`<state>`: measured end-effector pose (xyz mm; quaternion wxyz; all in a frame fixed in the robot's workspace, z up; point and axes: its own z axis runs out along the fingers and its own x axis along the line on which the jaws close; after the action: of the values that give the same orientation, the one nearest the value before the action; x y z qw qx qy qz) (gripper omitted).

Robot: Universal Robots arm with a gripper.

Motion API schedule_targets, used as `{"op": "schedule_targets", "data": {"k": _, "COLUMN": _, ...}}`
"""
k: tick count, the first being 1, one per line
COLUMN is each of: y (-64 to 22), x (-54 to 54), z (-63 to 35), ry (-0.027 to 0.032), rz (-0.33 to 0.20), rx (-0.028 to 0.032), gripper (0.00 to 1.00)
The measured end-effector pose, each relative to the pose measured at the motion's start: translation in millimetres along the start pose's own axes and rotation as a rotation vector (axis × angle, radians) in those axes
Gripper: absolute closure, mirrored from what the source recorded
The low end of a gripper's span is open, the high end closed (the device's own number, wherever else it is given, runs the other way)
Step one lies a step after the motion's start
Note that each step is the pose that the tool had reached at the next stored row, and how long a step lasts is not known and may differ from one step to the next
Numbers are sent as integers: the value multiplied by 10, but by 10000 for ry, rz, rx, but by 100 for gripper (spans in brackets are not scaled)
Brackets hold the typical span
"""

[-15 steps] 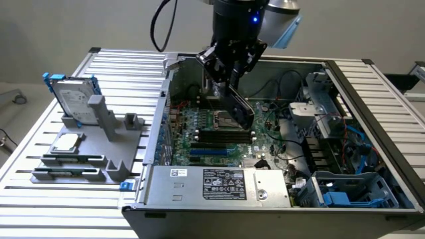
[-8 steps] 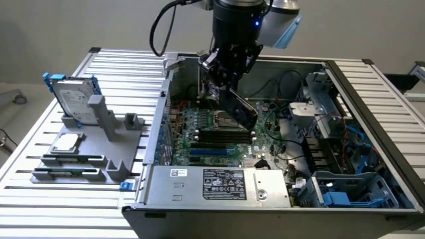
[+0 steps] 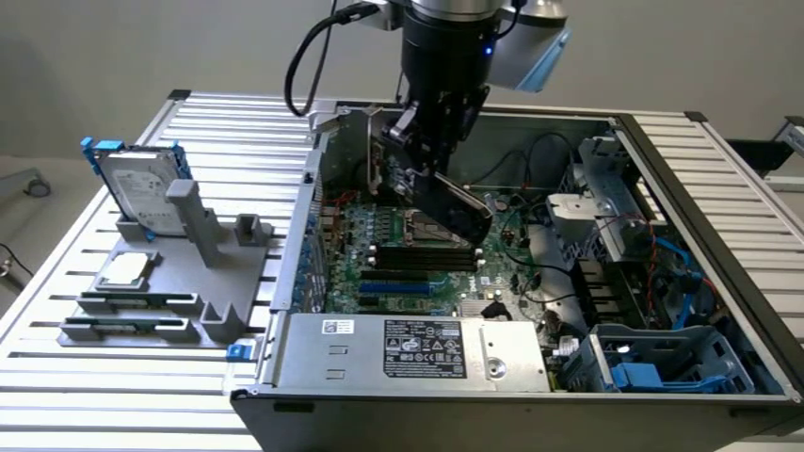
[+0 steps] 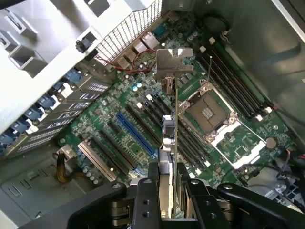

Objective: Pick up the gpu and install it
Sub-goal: 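Insert the gpu into the slot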

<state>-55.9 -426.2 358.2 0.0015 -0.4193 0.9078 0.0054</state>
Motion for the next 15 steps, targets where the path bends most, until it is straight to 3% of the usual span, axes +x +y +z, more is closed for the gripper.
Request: {"op": "schedule_targets", "data": {"k": 15, "y": -1, "x": 1, "z": 141, "ry": 24, "rz": -2734, "rx": -20, "gripper": 74}}
